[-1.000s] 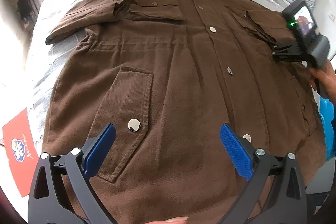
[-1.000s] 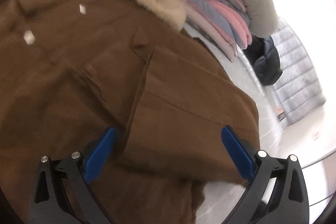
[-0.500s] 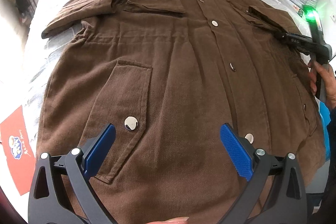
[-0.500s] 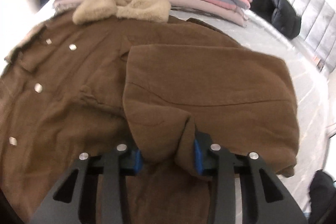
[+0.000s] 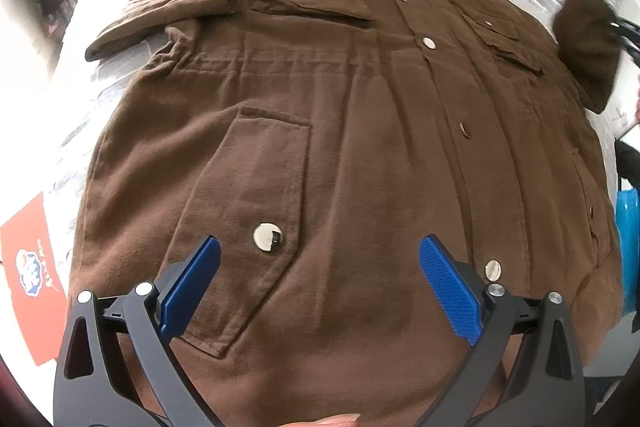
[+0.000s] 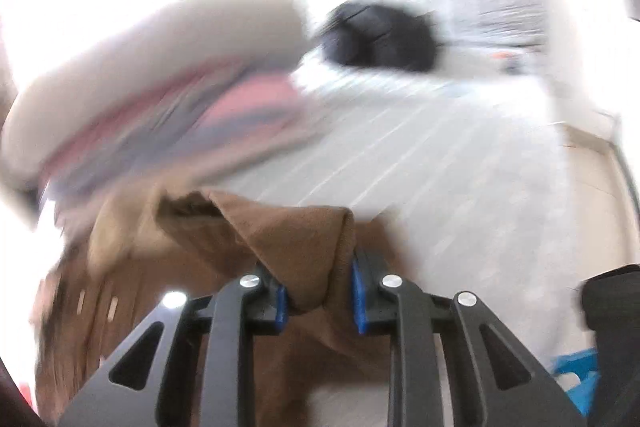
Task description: Fold large clothes
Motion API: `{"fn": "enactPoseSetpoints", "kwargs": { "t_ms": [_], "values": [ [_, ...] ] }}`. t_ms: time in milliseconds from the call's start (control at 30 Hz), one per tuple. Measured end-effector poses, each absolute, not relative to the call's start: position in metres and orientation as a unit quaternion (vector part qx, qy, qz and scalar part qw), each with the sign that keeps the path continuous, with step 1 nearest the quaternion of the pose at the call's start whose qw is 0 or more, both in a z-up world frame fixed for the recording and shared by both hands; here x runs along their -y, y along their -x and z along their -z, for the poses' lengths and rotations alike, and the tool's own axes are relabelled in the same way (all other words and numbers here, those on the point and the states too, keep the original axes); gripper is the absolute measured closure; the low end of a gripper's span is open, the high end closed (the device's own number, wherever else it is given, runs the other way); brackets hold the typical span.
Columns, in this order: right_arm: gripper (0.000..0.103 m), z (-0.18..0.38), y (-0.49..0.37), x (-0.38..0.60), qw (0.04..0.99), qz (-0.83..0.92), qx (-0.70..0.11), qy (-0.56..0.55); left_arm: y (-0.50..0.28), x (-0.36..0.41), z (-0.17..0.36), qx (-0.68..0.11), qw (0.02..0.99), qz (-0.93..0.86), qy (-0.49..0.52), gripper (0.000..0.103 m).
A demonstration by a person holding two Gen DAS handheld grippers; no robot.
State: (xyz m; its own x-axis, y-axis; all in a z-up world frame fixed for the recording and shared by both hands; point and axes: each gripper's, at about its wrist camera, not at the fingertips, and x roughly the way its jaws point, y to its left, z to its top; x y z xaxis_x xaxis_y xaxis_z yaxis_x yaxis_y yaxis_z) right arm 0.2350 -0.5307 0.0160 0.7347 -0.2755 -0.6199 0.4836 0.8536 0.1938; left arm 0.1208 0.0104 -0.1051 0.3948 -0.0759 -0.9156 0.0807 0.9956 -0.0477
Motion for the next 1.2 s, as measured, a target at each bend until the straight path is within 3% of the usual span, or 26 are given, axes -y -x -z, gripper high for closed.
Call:
{"fn": "enactPoseSetpoints", "kwargs": {
  "t_ms": [133, 200, 233, 367, 433, 533, 633, 800, 933, 1067, 1200],
  "values": [
    [0.077, -0.015, -0.216, 0.615, 0.863, 0.341, -0.298, -0.226, -0.122, -0.015, 0.105, -0.547, 0.836, 0.039, 0.003, 0.007],
    [0.06, 0.005, -0.204, 0.651, 0.821, 0.392, -0.323, -0.26, -0.122, -0.015, 0.105, -0.546, 0.837, 0.037, 0.003, 0.007],
    [0.057, 0.017, -0.193, 0.67, 0.793, 0.424, -0.336, -0.281, -0.122, -0.015, 0.105, -0.546, 0.837, 0.037, 0.002, 0.007],
    [0.056, 0.027, -0.157, 0.678, 0.769, 0.451, -0.313, -0.327, -0.123, -0.017, 0.103, -0.541, 0.84, 0.036, 0.007, 0.007],
    [0.053, 0.024, -0.158, 0.648, 0.806, 0.379, -0.301, -0.34, -0.123, -0.018, 0.099, -0.534, 0.845, 0.035, 0.01, 0.007],
    [0.037, 0.022, -0.17, 0.556, 0.864, 0.229, -0.315, -0.32, -0.12, -0.017, 0.09, -0.513, 0.858, 0.03, -0.004, 0.007],
    [0.032, 0.036, -0.172, 0.452, 0.884, 0.078, -0.348, -0.302, -0.116, -0.014, 0.073, -0.468, 0.881, 0.006, -0.069, 0.007],
    [0.031, 0.084, -0.169, 0.284, 0.84, -0.105, -0.426, -0.32, -0.132, -0.009, 0.052, -0.334, 0.891, -0.067, -0.302, 0.007],
    [0.031, 0.101, -0.165, 0.215, 0.841, -0.152, -0.439, -0.278, -0.181, -0.036, 0.068, -0.239, 0.852, -0.127, -0.449, 0.007],
    [0.031, 0.134, -0.178, 0.205, 0.822, -0.153, -0.479, -0.268, -0.228, -0.072, 0.076, -0.276, 0.867, -0.034, -0.414, 0.007],
    [0.03, 0.156, -0.179, 0.208, 0.82, -0.168, -0.465, -0.287, -0.267, -0.091, 0.079, -0.335, 0.873, 0.06, -0.348, 0.007]
  ]
}}
